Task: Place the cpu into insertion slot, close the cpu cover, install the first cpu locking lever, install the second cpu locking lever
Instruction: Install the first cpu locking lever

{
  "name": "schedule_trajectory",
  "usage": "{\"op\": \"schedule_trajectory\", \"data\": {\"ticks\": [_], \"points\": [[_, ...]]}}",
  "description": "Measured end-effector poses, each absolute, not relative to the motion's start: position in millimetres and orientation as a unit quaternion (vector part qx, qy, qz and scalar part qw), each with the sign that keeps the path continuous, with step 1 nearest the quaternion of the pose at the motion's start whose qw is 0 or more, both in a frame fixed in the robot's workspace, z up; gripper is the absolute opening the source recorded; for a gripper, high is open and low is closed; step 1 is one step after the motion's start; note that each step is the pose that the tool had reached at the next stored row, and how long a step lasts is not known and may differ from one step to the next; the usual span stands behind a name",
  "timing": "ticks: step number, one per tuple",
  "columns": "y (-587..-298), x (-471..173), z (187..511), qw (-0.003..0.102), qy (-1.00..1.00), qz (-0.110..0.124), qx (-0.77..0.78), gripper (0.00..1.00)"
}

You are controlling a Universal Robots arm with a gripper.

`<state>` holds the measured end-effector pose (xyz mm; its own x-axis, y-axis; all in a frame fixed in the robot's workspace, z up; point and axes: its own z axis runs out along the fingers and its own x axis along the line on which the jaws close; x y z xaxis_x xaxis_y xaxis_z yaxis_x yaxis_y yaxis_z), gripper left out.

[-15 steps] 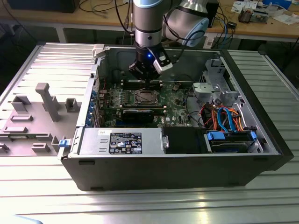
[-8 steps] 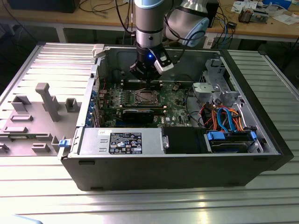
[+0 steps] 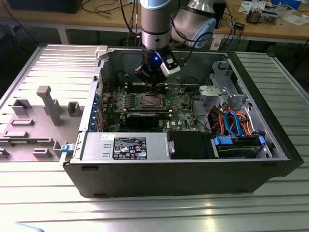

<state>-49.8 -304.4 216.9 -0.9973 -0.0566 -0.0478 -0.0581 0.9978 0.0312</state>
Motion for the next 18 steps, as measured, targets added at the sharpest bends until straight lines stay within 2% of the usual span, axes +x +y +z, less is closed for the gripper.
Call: {"op": "schedule_trajectory", "data": {"ticks": [18], "points": [[-304.4,-44.4,215.5,0.023,0.999,0.016,-0.029,0.11]]}}
